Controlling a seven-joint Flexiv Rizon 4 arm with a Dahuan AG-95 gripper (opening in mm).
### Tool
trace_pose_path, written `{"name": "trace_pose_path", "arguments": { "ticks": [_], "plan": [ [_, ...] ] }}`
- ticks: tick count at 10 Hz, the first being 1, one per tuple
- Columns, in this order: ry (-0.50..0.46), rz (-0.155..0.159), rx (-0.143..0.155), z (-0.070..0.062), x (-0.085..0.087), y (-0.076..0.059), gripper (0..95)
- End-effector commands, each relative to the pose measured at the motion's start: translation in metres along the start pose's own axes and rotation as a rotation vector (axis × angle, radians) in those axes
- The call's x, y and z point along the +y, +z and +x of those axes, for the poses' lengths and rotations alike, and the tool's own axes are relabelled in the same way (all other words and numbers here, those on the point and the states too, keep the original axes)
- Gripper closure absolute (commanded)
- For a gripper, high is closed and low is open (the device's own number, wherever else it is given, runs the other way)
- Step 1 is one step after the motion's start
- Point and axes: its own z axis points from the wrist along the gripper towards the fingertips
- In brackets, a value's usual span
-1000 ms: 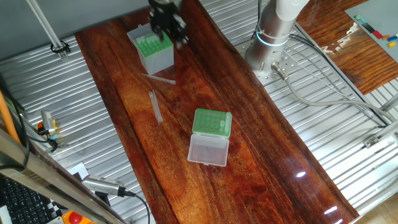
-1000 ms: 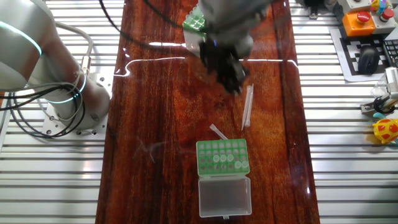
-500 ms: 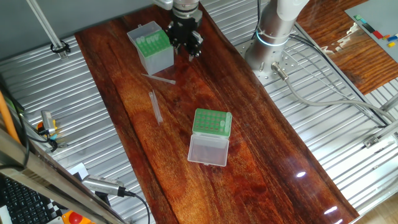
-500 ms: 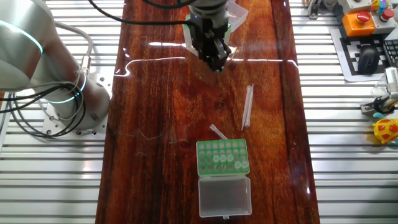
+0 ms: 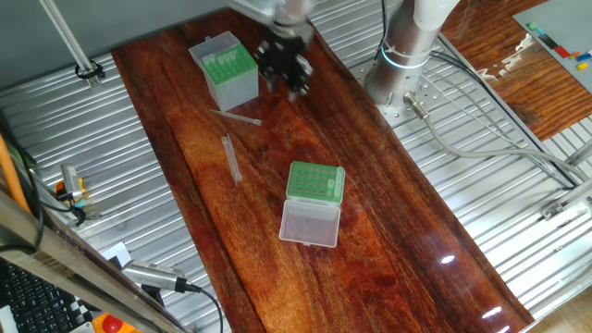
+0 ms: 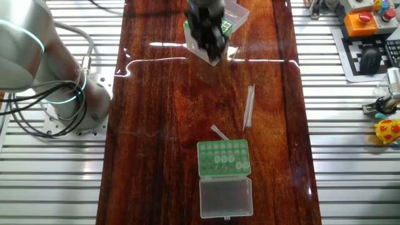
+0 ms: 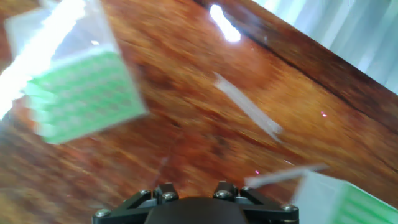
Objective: Transfer all large pipette tips from one holder to another
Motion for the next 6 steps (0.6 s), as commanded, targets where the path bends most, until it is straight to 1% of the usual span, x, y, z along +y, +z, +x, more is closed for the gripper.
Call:
{"name": "trace_pose_path", "arguments": {
  "ticks": [1, 2, 3, 4, 5, 6],
  "plan": [
    [0.119, -0.021, 0.051, -0.049, 0.090, 0.004, 57.0],
    [0.162, -0.017, 0.048, -0.040, 0.068, 0.005, 76.0],
    [0.108, -0.022, 0.043, -0.032, 0.048, 0.006, 76.0],
    [0.006, -0.040, 0.050, -0.032, 0.048, 0.006, 76.0],
    [-0.056, -0.053, 0.073, -0.032, 0.048, 0.006, 76.0],
    [-0.110, -0.067, 0.075, -0.032, 0.048, 0.006, 76.0]
  ]
}}
